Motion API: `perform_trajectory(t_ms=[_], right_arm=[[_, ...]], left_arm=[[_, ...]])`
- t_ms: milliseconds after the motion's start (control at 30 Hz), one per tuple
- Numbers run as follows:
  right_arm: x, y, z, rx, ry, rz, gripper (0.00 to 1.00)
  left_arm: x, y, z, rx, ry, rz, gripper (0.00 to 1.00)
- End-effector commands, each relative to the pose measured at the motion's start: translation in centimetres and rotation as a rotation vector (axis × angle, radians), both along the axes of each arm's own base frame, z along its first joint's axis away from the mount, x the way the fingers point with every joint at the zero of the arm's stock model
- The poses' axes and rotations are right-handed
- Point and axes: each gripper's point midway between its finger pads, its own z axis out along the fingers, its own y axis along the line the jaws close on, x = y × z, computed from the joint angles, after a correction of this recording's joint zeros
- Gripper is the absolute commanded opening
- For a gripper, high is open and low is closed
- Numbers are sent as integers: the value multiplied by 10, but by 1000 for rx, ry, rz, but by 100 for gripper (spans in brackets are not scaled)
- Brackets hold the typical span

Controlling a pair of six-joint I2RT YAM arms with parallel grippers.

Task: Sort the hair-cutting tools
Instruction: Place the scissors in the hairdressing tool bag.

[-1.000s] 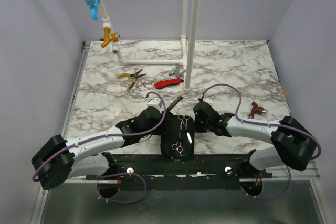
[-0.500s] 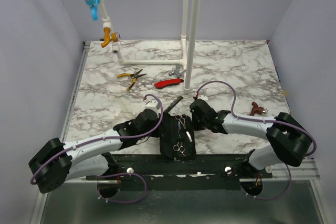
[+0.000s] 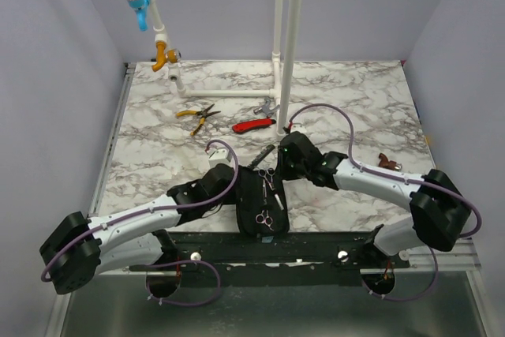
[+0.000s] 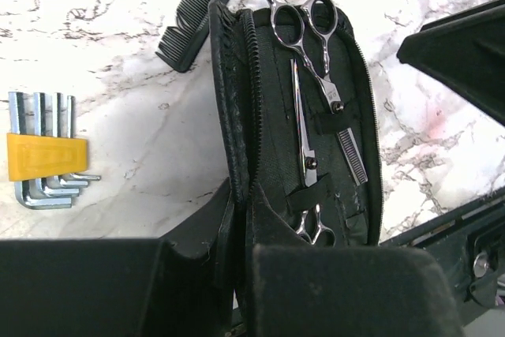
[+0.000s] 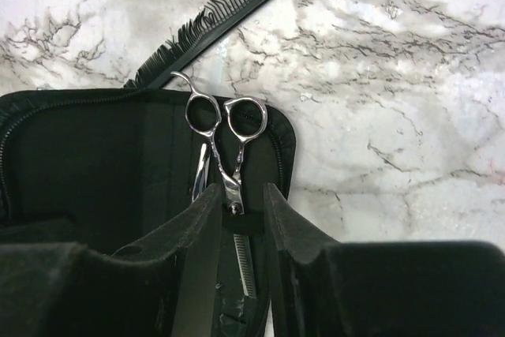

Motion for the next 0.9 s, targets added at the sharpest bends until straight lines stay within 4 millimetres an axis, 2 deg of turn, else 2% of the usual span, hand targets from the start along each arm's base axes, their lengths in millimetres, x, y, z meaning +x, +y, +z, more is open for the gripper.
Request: perform_trajectory(t_ms=[0,200,300,500,667,867], right_arm=[[0,7,-17,-64,34,35,32],[4,19,-38,-135,66,63,35],[6,26,-40,-148,59,75,36],[11,26,-53,-212,64,65,35],[13,16,-67,-270,79,20,27],[10,2,-72,-292,77,-29,14]], left_arm=[[15,4,8,21,-5,105,0],[15,4,-3,31,36,139,0],[16,4,-3,33,37,145,0],[17,5,-1,34,31,154,0],[17,7,-2,33,30,165,0],[16,11,-3,35,28,175,0]])
